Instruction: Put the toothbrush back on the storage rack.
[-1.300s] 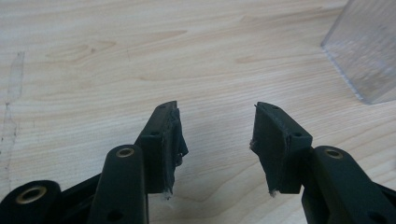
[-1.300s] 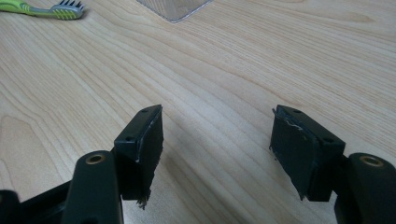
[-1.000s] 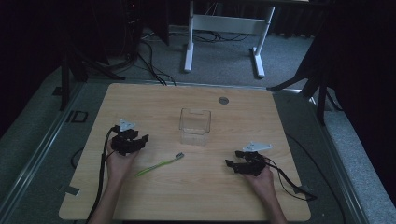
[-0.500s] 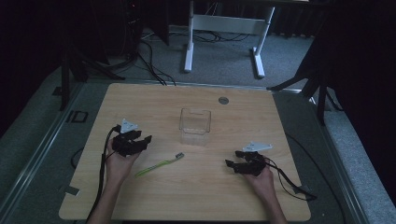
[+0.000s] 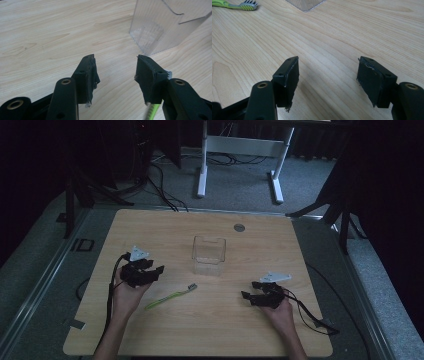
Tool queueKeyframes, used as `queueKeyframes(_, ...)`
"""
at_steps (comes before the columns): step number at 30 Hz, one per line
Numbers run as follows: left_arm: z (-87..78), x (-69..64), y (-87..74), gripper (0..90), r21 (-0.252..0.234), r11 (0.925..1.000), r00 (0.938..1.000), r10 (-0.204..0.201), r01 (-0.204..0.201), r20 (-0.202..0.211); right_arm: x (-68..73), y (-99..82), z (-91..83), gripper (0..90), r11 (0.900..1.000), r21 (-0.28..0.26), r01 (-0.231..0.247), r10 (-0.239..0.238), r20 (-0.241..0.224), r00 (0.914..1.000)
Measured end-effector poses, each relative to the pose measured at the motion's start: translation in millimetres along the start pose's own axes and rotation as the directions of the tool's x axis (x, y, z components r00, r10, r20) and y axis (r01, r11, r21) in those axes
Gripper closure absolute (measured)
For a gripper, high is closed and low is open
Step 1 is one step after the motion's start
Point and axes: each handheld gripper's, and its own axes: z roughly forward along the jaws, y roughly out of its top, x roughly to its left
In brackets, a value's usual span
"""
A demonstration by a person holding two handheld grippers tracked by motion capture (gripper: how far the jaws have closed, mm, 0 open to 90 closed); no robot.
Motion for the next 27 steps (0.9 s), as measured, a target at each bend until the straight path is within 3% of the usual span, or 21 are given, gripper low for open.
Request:
queueKeyframes(9,-1.7,-5.2,3.0,49.9,0.016,0.9989,0.999,0.044,-0.044,0.008,0.0,0.0,0.0,33.5,1.0,0.0,0.0,0.0,0.0,1.0)
queueKeyframes(27,1.8,-10.4,0.6,49.8,0.068,0.9929,0.9948,0.095,-0.098,0.036,0.0,0.0,0.0,33.5,1.0,0.0,0.0,0.0,0.0,1.0)
